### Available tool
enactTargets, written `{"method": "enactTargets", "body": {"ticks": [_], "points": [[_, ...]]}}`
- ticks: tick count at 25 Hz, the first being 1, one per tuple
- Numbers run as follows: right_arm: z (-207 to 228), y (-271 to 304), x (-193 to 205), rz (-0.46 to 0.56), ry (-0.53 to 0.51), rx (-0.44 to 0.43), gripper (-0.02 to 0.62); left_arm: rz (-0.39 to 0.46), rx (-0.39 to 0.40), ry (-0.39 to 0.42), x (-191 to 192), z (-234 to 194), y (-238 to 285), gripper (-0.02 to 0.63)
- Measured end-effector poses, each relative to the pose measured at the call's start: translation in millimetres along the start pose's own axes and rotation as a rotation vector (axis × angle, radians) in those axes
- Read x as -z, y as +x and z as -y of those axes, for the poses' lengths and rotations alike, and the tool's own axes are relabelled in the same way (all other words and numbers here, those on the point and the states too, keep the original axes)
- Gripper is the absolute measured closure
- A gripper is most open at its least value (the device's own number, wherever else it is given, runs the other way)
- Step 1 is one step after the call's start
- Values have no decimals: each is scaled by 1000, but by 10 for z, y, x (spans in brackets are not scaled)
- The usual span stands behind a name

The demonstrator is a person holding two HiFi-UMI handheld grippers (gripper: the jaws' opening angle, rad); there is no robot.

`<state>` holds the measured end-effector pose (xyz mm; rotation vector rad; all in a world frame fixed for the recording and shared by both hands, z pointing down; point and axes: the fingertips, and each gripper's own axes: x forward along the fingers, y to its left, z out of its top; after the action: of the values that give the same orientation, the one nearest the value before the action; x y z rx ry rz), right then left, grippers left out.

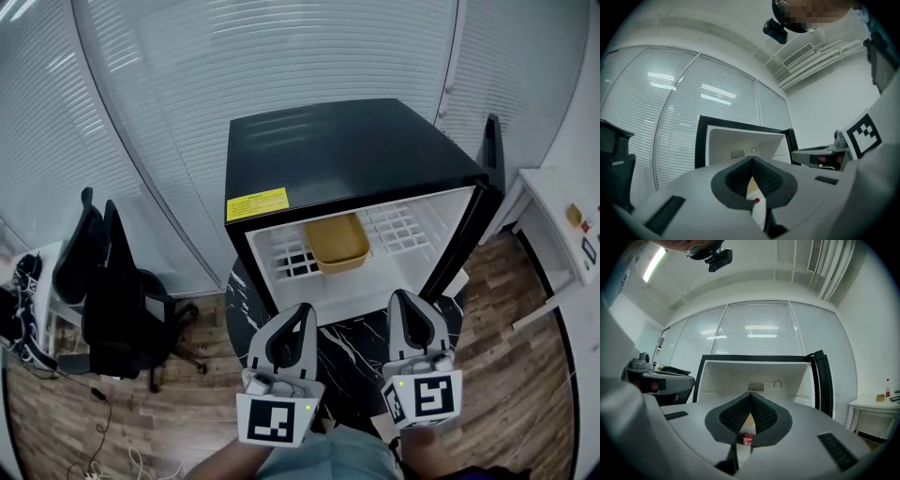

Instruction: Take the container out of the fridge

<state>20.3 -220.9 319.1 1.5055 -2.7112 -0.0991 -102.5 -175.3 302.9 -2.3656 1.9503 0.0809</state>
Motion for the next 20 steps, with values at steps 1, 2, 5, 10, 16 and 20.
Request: {"method": "enactTargets", "body": {"ticks": [1,2,5,10,16,20], "points": [[22,47,9,0,2,0,581,-7,-3,-2,27,-13,27,592],[40,94,21,-2,2,-2,581,-15,-8,-8,61,-30,53,592],[89,227,57,-12,2,-12,581,-41,-28,-29,163,-89,139,592],[228,485,103,-28,-1,-23,581,-60,-53,-43,257,-155,339,592],[353,785,110,-43,-5,-77,581,-82,-108,-56,322,-200,561,592],[398,988,142,-52,-3,-115,575,-87,-144,-55,346,-231,673,592]]}}
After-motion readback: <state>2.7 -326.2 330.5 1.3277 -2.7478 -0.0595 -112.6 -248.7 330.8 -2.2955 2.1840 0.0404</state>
